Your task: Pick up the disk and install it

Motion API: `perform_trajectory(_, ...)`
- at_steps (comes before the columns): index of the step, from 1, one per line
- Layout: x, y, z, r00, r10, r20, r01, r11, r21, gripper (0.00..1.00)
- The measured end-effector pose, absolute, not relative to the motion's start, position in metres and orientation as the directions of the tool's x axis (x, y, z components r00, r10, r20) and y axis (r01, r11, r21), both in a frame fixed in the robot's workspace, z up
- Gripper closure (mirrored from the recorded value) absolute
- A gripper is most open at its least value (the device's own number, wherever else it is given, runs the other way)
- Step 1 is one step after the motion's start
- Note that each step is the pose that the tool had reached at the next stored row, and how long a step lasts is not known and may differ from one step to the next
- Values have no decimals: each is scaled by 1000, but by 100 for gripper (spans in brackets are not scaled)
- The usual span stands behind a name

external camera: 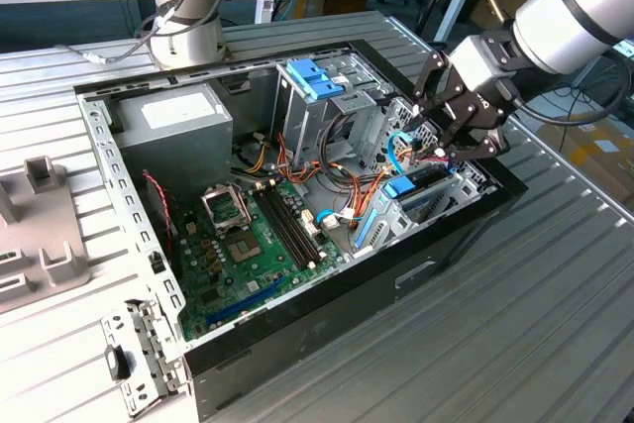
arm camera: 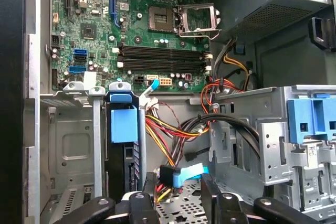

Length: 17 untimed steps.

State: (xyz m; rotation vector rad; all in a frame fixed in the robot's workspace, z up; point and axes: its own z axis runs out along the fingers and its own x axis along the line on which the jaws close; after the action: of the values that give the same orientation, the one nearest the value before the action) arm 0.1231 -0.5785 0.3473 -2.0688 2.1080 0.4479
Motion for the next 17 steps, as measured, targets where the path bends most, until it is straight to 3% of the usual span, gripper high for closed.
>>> perform_trajectory(15, 147, -585, 365, -37, -948, -317, -993, 0, 115, 54)
perform_trajectory(17, 149, -585, 365, -37, -948, -317, -993, 0, 116, 62)
